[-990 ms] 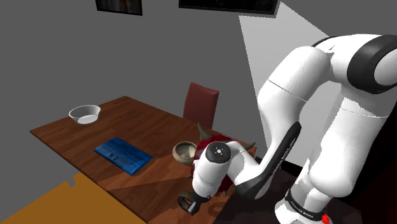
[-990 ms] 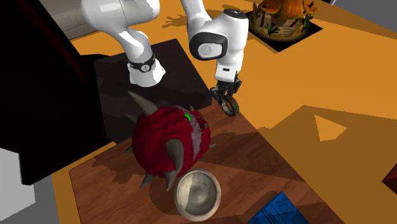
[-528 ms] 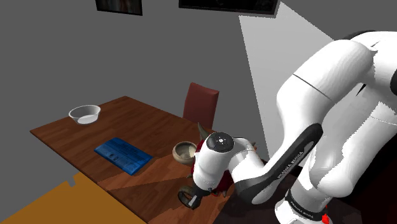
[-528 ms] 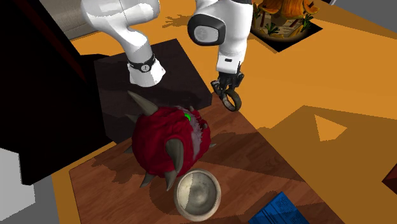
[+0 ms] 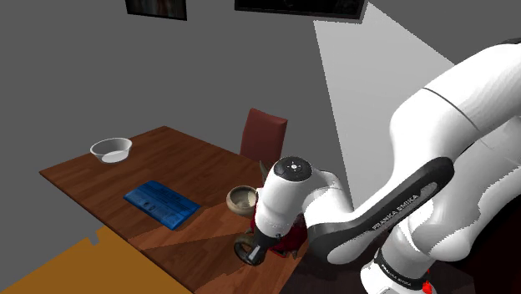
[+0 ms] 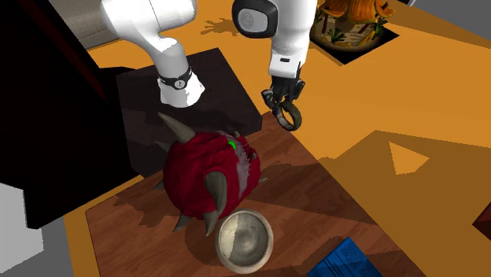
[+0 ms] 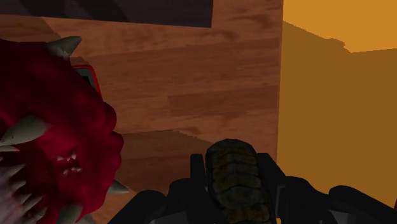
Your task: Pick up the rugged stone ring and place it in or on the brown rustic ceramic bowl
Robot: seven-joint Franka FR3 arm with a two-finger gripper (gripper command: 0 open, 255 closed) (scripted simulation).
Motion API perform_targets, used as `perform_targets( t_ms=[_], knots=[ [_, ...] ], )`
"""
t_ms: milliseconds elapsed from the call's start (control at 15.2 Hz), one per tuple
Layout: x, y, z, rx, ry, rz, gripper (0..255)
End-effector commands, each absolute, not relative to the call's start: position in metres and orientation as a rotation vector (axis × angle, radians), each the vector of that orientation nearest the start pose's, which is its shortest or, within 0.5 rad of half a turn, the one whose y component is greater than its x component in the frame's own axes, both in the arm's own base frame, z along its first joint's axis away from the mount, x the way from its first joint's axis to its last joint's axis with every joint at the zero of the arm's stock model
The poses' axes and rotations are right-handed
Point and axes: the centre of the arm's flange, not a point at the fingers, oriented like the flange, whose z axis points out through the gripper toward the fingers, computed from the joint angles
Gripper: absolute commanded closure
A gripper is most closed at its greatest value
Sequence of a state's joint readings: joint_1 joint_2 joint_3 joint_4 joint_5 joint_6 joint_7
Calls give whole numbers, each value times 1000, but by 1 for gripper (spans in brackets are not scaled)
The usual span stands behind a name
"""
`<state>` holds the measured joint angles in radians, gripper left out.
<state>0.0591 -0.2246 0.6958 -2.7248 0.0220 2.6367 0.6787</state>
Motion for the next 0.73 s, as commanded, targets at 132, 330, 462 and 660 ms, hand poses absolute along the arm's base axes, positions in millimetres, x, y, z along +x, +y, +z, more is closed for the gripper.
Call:
perform_targets(
  t_ms=[132,330,462,660],
  knots=[
    [313,260,301,-3174,-81,-239,255],
    [341,232,302,-3174,-81,-239,255],
    [359,213,303,-3174,-81,-239,255],
    [387,185,304,-3174,-81,-239,255]
  ],
)
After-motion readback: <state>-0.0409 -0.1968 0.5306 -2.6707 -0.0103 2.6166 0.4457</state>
